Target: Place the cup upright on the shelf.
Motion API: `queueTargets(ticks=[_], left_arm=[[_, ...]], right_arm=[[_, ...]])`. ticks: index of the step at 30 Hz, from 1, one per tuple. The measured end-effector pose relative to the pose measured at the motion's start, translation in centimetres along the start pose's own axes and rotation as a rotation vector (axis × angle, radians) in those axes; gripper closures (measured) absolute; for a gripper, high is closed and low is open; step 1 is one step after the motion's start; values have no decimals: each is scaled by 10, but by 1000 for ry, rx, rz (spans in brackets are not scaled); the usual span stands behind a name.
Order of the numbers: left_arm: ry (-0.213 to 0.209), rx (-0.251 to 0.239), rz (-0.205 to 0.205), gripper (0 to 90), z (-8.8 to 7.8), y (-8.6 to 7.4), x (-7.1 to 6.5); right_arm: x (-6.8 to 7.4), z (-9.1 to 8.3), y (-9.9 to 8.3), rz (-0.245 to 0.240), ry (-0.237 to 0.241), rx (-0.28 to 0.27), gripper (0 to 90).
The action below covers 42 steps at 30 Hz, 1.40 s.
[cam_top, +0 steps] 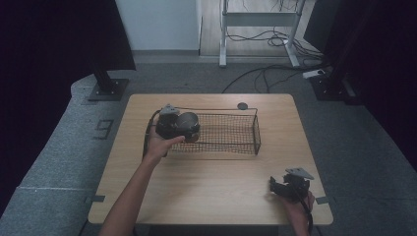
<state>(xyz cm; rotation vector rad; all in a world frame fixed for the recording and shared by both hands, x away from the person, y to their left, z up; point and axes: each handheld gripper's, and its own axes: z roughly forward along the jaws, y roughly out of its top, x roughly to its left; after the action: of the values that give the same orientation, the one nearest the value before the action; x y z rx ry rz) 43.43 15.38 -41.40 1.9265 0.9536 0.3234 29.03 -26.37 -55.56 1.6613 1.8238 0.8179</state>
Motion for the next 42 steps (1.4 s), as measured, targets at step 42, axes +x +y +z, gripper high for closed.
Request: queueTargets(ticks=[42], left_arm=[[33,101,-74,147,48,-17,32]], right_arm=[[0,0,0,0,0,0,129]])
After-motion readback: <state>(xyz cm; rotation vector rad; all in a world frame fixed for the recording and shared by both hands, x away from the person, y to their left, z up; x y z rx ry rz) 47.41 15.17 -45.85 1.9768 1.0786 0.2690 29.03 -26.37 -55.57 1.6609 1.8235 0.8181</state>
